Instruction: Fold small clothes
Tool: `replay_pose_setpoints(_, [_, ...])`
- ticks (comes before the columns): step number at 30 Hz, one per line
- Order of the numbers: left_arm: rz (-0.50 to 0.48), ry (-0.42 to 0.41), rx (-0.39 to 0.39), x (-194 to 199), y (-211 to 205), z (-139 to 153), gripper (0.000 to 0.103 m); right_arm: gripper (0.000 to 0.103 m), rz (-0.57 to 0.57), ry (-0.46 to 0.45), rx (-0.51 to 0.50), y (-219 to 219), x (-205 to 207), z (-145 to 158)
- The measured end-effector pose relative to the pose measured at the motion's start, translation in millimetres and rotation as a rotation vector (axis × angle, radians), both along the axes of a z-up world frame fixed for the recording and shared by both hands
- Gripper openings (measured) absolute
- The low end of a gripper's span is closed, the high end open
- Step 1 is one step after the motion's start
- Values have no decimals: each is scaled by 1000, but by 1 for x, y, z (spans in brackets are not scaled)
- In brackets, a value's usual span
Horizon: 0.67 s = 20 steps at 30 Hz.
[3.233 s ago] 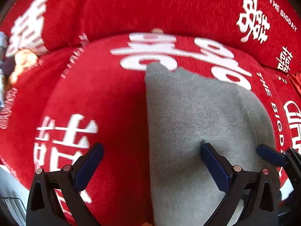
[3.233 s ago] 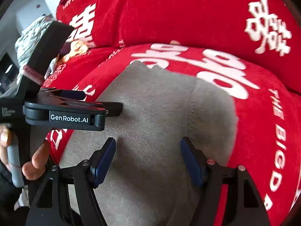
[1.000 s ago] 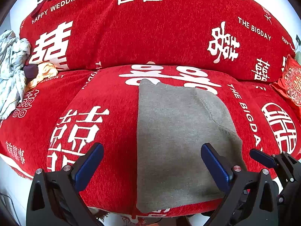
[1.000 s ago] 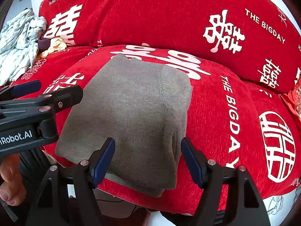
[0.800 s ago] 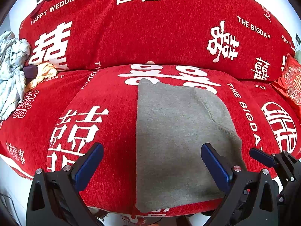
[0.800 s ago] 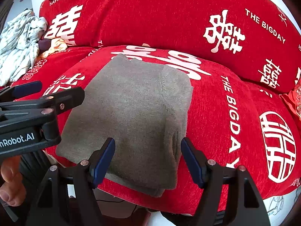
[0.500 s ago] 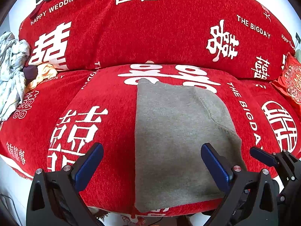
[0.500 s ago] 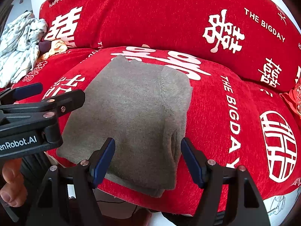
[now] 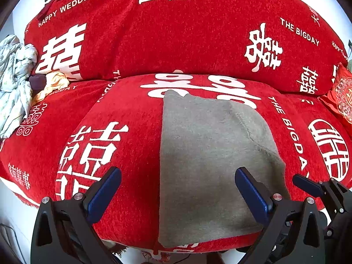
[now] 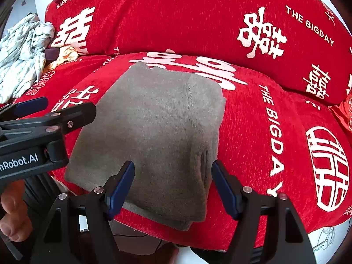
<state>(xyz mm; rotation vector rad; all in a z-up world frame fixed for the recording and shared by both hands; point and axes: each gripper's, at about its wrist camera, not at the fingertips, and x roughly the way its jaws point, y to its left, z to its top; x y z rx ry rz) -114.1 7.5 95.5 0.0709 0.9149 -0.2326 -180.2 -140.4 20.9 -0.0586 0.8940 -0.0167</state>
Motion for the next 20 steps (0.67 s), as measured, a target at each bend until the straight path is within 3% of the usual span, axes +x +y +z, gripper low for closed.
replay_pose_setpoints(20, [-12, -30, 62, -5, -16, 3, 103, 75, 22, -10, 37, -13, 0, -2])
